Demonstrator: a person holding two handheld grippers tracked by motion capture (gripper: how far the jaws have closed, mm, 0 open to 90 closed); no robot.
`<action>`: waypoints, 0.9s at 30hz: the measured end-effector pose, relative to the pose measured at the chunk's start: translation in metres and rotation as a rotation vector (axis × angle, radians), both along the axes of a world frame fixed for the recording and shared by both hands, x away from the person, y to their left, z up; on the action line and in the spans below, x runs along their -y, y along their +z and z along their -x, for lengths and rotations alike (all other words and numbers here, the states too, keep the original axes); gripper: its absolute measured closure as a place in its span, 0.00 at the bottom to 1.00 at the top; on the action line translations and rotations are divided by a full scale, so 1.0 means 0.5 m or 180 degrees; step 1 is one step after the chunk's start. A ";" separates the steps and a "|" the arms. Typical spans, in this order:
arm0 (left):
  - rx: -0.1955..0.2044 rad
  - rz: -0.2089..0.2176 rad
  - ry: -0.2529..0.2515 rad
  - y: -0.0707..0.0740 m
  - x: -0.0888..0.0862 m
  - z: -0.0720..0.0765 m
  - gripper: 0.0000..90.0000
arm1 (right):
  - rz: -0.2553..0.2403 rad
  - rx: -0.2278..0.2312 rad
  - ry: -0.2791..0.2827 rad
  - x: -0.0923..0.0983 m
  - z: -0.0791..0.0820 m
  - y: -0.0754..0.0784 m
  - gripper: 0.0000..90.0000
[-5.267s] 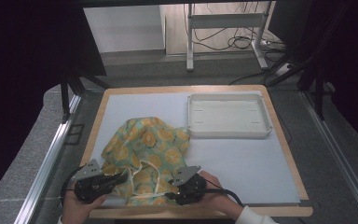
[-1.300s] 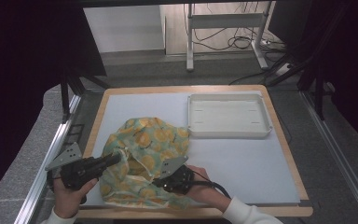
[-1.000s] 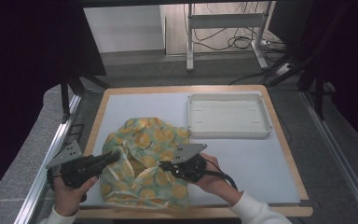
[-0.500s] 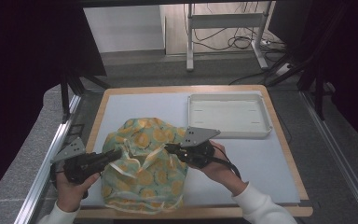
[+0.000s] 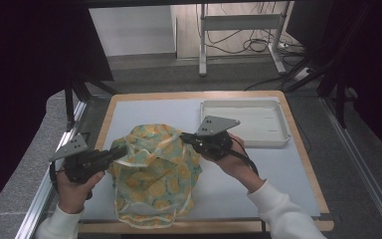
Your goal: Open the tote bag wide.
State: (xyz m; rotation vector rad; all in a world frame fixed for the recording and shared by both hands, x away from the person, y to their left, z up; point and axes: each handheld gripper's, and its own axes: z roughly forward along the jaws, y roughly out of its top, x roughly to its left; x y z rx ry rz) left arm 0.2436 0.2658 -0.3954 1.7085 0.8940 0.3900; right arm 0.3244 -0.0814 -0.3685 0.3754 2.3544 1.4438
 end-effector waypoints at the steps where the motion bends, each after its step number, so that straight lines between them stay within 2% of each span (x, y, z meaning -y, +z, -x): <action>1: 0.0004 -0.0001 0.0021 0.001 -0.001 -0.004 0.99 | -0.0002 0.0016 -0.0033 -0.002 -0.008 0.003 0.98; 10: 0.0012 -0.0034 0.0262 0.010 -0.018 -0.061 0.99 | 0.0004 0.0037 -0.0251 -0.025 -0.071 0.008 0.98; 12: 0.0000 -0.0018 0.0288 0.011 -0.022 -0.075 0.99 | 0.0051 0.0067 -0.0292 -0.035 -0.085 0.008 0.98; 17: -0.0040 0.0039 0.0349 0.011 -0.031 -0.106 0.99 | 0.0080 0.0029 -0.0404 -0.054 -0.122 0.005 0.98; 23: -0.0103 0.0114 0.0401 0.005 -0.039 -0.136 0.99 | 0.0084 0.0048 -0.0492 -0.069 -0.148 0.004 0.98; 27: -0.0093 0.0030 0.0422 0.001 -0.031 -0.146 0.99 | 0.0111 0.0041 -0.0568 -0.078 -0.165 0.000 0.98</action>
